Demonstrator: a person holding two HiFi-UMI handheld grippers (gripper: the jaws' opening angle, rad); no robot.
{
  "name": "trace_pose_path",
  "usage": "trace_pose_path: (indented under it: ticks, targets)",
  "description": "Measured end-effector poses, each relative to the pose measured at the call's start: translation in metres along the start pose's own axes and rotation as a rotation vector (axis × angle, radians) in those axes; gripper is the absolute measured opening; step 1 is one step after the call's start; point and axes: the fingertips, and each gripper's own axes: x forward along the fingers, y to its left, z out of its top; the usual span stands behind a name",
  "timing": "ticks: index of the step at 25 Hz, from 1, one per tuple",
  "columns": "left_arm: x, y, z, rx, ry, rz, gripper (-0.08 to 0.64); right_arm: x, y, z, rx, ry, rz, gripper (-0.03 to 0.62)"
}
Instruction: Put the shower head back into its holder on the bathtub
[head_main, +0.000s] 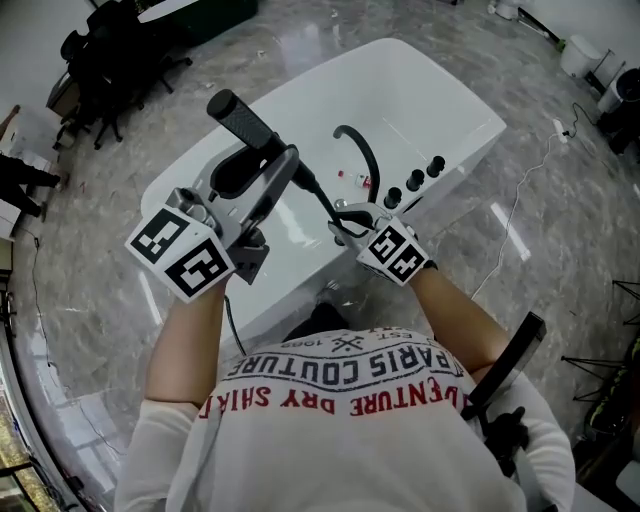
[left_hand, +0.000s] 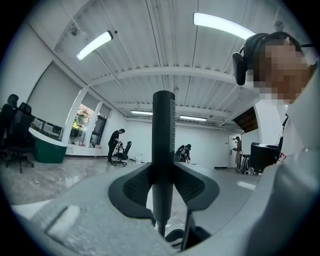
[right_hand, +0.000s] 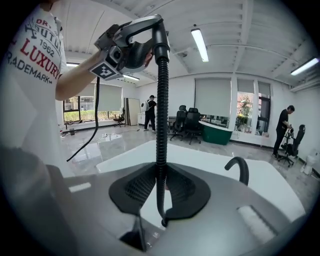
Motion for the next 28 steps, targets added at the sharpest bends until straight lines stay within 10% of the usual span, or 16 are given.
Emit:
trace_pose_path:
  ticks: [13,28]
  targets:
    - [0.031,0.053,-0.149,-0.073,0.195,-0.013,0.137,0.062,-0.009,-0.132,0.313,0.193,-0.024,0.125]
    - [0.058,0.08,-0.305,-0.116,0.329,0.089,0.137,0.005,-0.022,-0.215,0.595,0.237,-0.165,0.144]
